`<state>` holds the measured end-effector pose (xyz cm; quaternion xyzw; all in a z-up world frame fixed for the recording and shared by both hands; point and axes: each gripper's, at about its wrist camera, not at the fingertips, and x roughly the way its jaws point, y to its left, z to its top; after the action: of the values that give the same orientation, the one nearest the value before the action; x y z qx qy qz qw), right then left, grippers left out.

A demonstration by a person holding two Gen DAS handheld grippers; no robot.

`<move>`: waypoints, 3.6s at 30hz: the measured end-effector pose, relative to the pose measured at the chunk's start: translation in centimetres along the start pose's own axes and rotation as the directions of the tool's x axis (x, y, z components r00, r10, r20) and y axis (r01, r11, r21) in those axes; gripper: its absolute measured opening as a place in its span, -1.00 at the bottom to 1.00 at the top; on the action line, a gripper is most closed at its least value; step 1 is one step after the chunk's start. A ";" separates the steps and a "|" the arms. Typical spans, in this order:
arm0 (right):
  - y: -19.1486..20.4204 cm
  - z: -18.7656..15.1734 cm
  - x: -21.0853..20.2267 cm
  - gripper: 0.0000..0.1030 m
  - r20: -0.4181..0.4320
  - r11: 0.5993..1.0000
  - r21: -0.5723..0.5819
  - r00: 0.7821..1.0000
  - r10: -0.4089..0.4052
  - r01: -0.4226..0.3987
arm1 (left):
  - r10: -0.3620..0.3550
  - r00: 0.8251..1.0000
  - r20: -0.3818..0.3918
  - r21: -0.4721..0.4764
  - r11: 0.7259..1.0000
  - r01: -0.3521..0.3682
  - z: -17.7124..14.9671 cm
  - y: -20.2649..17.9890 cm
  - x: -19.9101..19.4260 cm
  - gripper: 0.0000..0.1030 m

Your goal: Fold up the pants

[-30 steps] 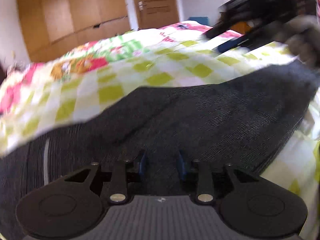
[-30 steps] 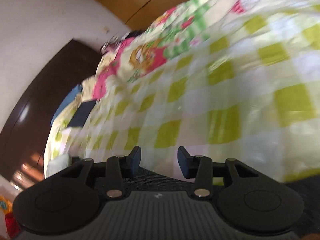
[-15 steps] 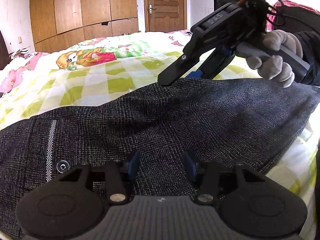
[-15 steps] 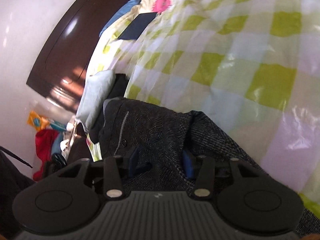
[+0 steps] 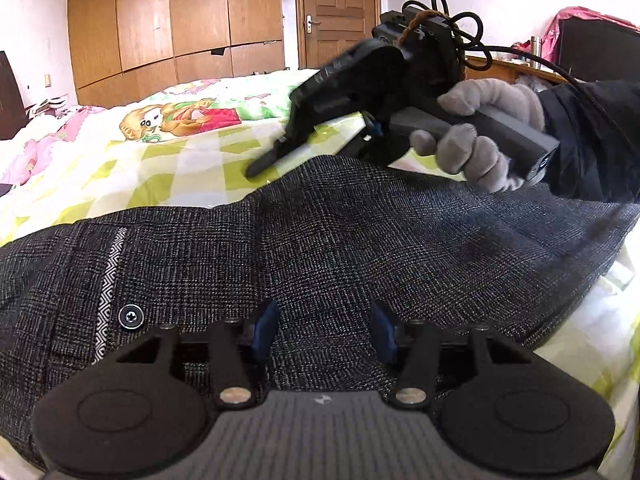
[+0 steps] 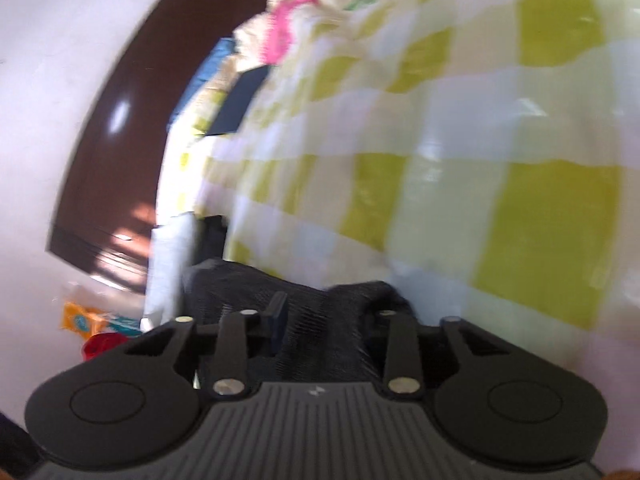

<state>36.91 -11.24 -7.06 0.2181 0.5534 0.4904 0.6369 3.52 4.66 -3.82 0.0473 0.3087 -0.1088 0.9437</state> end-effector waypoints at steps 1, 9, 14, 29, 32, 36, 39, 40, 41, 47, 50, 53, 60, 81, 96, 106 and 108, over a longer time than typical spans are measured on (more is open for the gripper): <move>0.3 -0.3 -1.1 -0.35 0.034 1.000 -0.007 0.999 -0.022 0.022 | 0.003 1.000 0.002 0.005 1.000 -0.003 0.0 -0.1 -0.1 0.26; 0.6 -10.7 -13.5 -0.14 0.369 0.962 0.110 0.888 -0.274 0.251 | 0.039 0.999 0.012 0.046 0.998 -0.040 -0.4 -1.2 0.0 0.32; -4.2 -20.2 -23.4 -0.42 0.491 0.847 0.428 0.706 -0.510 0.314 | 0.078 0.997 -0.011 0.073 0.994 -0.077 0.1 -2.2 0.1 0.33; -7.3 -38.2 -37.4 0.05 0.645 0.687 0.714 0.253 -0.721 0.137 | 0.017 1.000 -0.025 0.307 0.952 -0.009 5.8 -13.4 0.9 0.31; -8.5 -37.3 -38.0 0.07 0.674 0.710 0.696 0.243 -0.698 0.107 | -0.081 0.997 -0.008 0.313 0.946 0.079 7.6 -16.7 2.0 0.31; -9.8 -35.8 -38.4 0.07 0.695 0.730 0.676 0.243 -0.676 0.098 | -0.192 0.981 0.004 0.341 0.923 0.179 9.8 -21.6 3.9 0.31; -11.4 -34.6 -38.6 0.06 0.711 0.748 0.659 0.262 -0.653 0.076 | -0.243 0.970 -0.006 0.354 0.907 0.229 10.8 -24.2 5.4 0.31; -11.9 -34.3 -38.7 0.06 0.717 0.753 0.655 0.264 -0.645 0.063 | -0.255 0.967 -0.012 0.358 0.902 0.242 11.0 -25.0 5.8 0.31; -12.0 -34.2 -38.7 0.05 0.723 0.757 0.651 0.258 -0.641 0.056 | -0.265 0.964 -0.021 0.364 0.896 0.254 11.1 -25.7 6.2 0.31; -14.2 -32.9 -38.8 -0.78 0.722 0.738 0.674 0.237 -0.650 -0.031 | -0.277 0.959 -0.066 0.352 0.893 0.282 10.8 -27.6 7.9 0.32; -14.4 -32.7 -39.1 -0.87 0.747 0.741 0.657 0.249 -0.617 -0.136 | -0.278 0.955 -0.102 0.307 0.904 0.296 10.5 -27.3 9.4 0.34; -10.8 -32.3 -39.4 -0.88 0.809 0.809 0.576 0.223 -0.544 -0.115 | -0.302 0.946 -0.118 0.227 0.919 0.321 10.5 -26.4 9.7 0.34; 0.6 -24.3 -35.2 -0.88 0.836 0.901 0.396 0.337 -0.434 0.177 | -0.291 0.956 -0.042 0.163 0.942 0.294 11.3 -21.6 6.3 0.33; 20.1 -12.0 4.7 -0.88 0.433 0.820 -0.186 0.795 -0.426 0.541 | 0.239 0.970 0.043 -0.232 0.947 -0.223 1.0 8.5 -5.7 0.34; 25.9 -15.1 15.6 -0.82 0.488 0.436 -0.540 0.690 -0.534 0.719 | 0.234 0.971 0.053 -0.478 0.859 -0.181 -1.6 13.8 -7.8 0.34; 27.3 -14.5 18.4 -0.86 0.487 0.431 -0.565 0.706 -0.515 0.704 | 0.238 0.968 0.084 -0.510 0.845 -0.163 -2.3 14.6 -9.0 0.34; 27.5 -14.0 18.2 -0.87 0.481 0.469 -0.548 0.719 -0.502 0.693 | 0.241 0.966 0.089 -0.507 0.846 -0.164 -2.3 14.8 -9.1 0.34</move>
<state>11.81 12.46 2.49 -0.1871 0.2805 0.3715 0.8651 -1.47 20.96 0.03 -0.1724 0.2480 0.0712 0.9506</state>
